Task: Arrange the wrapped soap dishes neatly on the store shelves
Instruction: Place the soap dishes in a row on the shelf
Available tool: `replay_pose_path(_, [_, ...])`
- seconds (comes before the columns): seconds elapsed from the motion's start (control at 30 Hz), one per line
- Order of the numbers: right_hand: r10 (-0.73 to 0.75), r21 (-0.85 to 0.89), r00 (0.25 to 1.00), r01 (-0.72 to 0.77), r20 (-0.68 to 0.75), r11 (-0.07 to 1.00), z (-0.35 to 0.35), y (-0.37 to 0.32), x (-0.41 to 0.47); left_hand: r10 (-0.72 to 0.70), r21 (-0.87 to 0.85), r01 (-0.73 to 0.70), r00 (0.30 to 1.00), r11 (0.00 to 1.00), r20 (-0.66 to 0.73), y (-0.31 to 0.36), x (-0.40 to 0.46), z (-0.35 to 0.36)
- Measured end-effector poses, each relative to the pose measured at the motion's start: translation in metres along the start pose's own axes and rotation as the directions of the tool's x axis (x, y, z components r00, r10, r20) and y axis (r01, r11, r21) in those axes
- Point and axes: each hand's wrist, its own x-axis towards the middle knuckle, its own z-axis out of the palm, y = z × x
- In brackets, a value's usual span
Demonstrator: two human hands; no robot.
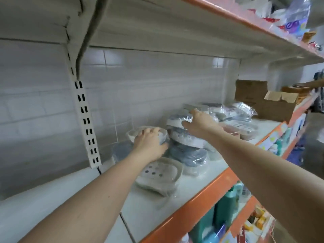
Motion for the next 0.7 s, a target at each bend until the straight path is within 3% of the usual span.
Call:
replay_pose_path(0.13, [-0.029,0.02,0.999,0.028,0.042,0.999,0.019,0.016,0.058,-0.058,0.147,0.056,0.998,0.988,0.012,0.003,0.034,0.022])
replay_pose_path(0.27, [-0.055,0.026,0.993,0.053,0.102,0.998,0.033,0.025,0.091,-0.084,0.392,0.117,0.991,0.912,-0.101,0.003,0.045,0.031])
replay_pose_path(0.33, [-0.069,0.031,0.99,0.066,0.121,0.997,0.037,0.026,0.099,-0.069,0.416,0.138,0.982,0.899,-0.176,0.002,0.044,0.029])
replay_pose_path(0.4, [-0.081,0.053,0.986,0.075,0.144,0.996,0.039,0.026,0.107,-0.098,0.258,0.19,0.939,0.947,-0.33,-0.001,0.043,0.018])
replay_pose_path(0.47, [-0.087,0.092,0.983,0.073,0.164,0.993,0.041,0.027,0.111,-0.264,-0.148,0.219,0.841,0.964,-0.473,-0.004,0.042,-0.003])
replay_pose_path(0.53, [-0.09,0.121,0.981,0.07,0.17,0.99,0.043,0.029,0.11,-0.482,-0.523,0.2,0.729,0.829,-0.486,-0.01,0.041,-0.02])
replay_pose_path(0.6, [-0.091,0.12,0.98,0.07,0.178,0.99,0.042,0.03,0.105,-0.591,-0.549,0.333,0.7,0.767,-0.401,-0.019,0.036,-0.021])
replay_pose_path(0.7, [-0.136,0.137,0.982,0.118,0.13,0.984,0.035,0.027,0.097,-0.633,-0.294,0.566,0.737,0.77,-0.239,-0.036,0.025,-0.005])
